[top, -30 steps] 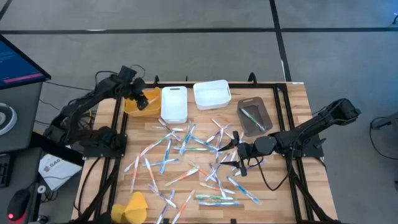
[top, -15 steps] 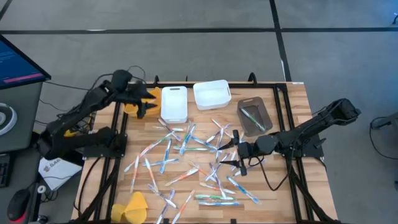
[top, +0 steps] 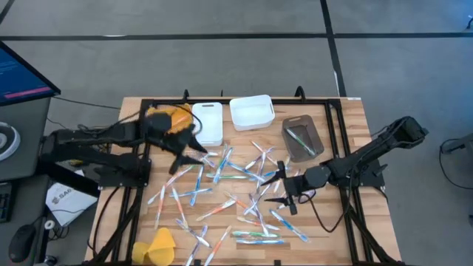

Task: Pick & Place Toothbrushes
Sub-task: Put the blue toothbrush into the right white bin

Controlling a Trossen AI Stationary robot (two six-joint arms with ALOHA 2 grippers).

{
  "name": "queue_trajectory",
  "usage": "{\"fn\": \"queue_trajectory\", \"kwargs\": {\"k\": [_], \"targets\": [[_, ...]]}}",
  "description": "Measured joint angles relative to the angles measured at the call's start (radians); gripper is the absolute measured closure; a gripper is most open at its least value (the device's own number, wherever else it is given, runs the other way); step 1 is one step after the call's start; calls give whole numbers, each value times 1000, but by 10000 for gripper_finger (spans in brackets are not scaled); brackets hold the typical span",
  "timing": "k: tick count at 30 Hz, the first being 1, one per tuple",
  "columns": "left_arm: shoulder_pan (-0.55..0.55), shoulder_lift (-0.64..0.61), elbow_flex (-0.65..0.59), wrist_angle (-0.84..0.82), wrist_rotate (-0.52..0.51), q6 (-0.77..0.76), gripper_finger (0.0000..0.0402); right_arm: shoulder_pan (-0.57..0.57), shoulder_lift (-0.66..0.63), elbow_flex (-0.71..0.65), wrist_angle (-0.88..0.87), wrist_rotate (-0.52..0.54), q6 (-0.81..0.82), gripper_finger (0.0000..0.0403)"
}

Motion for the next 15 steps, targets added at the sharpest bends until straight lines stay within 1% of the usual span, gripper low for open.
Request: {"fn": "queue_trajectory", "kwargs": {"k": [4,6,9,11,15], "targets": [[-192,63,-1,128,-170,-4,210,-11,0,0,5,0,-113,163],[-261,107,-1,189,-263,-2,210,-19,0,0,2,0,-135,163],[-337,171,-1,235,-385,-2,212,-30,0,0,-1,0,-136,163],[-367,221,-1,263,-436,-4,215,-38,0,0,-6,0,-136,163],[-402,328,-1,289,-447,-48,216,-50,0,0,-41,0,-129,163]]}}
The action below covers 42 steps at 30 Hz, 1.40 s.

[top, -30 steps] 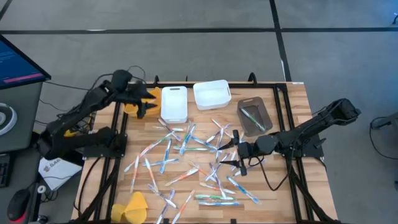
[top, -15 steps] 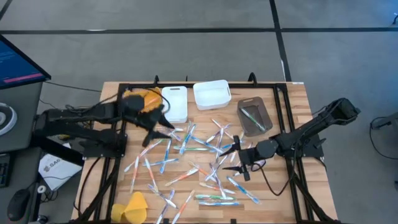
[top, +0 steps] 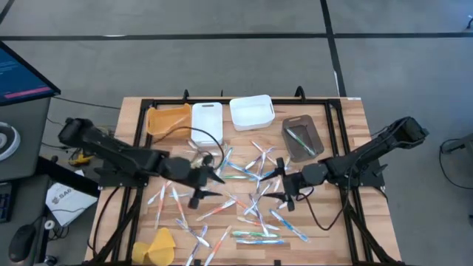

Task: Pick & Place Toothbrushes
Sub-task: Put the blue toothbrush into the right white bin

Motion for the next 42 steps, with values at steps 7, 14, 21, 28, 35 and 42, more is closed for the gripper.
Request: {"fn": "queue_trajectory", "kwargs": {"k": [7,14,21,28,35,42], "targets": [[-20,111,-1,65,3,-241,216,-80,0,4,-33,0,-32,163],[-29,97,0,88,6,-232,216,-129,0,10,-114,0,16,163],[-28,95,0,91,2,-117,216,-128,0,10,-246,0,209,163],[-28,95,0,92,2,-139,216,-130,20,10,-306,85,285,163],[-28,101,-1,111,-63,-169,216,-158,194,11,-207,89,266,163],[-32,114,0,138,-79,-184,216,-220,368,98,-234,87,264,163]]}}
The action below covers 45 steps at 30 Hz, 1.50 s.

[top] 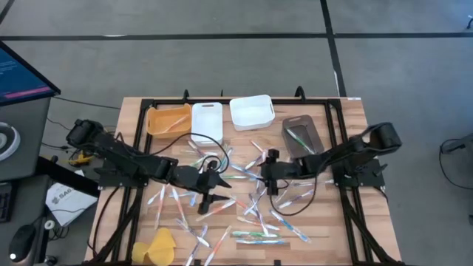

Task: Pick & Place Toothbrushes
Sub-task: Put the blue toothbrush into the right white bin

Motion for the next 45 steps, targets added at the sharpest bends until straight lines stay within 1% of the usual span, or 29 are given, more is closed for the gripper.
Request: {"fn": "queue_trajectory", "kwargs": {"k": [4,8,13,16,22,25,29,32,42,43,45], "targets": [[0,2,-3,8,-3,0,216,-26,48,62,-66,-5,6,163],[3,2,-39,43,-7,23,216,-32,61,94,-134,-5,53,163],[3,2,-86,83,-8,-7,216,-16,61,100,-144,-7,71,163],[3,2,-115,138,-9,-31,216,-10,62,100,-152,-8,79,163],[3,2,-125,159,-8,-33,216,-11,70,100,-152,-8,95,164],[3,2,-125,164,-8,-33,216,-11,70,100,-149,-8,93,173],[3,2,-125,166,-8,-31,216,-11,70,100,-150,-8,82,201],[4,2,-125,172,-8,-17,216,-14,70,100,-155,-8,82,234],[4,2,-125,181,-8,4,216,-14,68,100,-153,-7,75,387],[4,2,-125,182,-8,4,216,-14,68,100,-152,-6,73,393],[4,2,-125,182,-8,4,216,-14,68,100,-152,-6,69,390]]}}
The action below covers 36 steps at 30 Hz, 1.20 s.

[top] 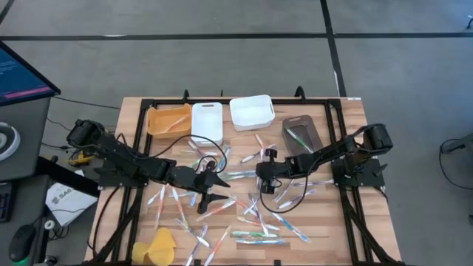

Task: Pick & Place Toothbrushes
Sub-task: Put the blue toothbrush into the right white bin

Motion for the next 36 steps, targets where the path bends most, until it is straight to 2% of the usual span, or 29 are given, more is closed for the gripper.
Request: {"fn": "queue_trajectory", "kwargs": {"k": [3,10,21,30,36], "targets": [[0,0,0,0,0,0,216,0,0,0,0,1,-2,384],[0,0,0,0,0,0,216,8,-26,27,-42,35,-18,400],[0,0,-2,-1,1,0,216,16,-240,46,-225,219,-2,402],[0,0,-2,-1,0,0,216,-80,-449,47,-292,295,-146,403],[0,0,-2,-1,0,0,216,-209,-501,104,-296,316,-253,403]]}}
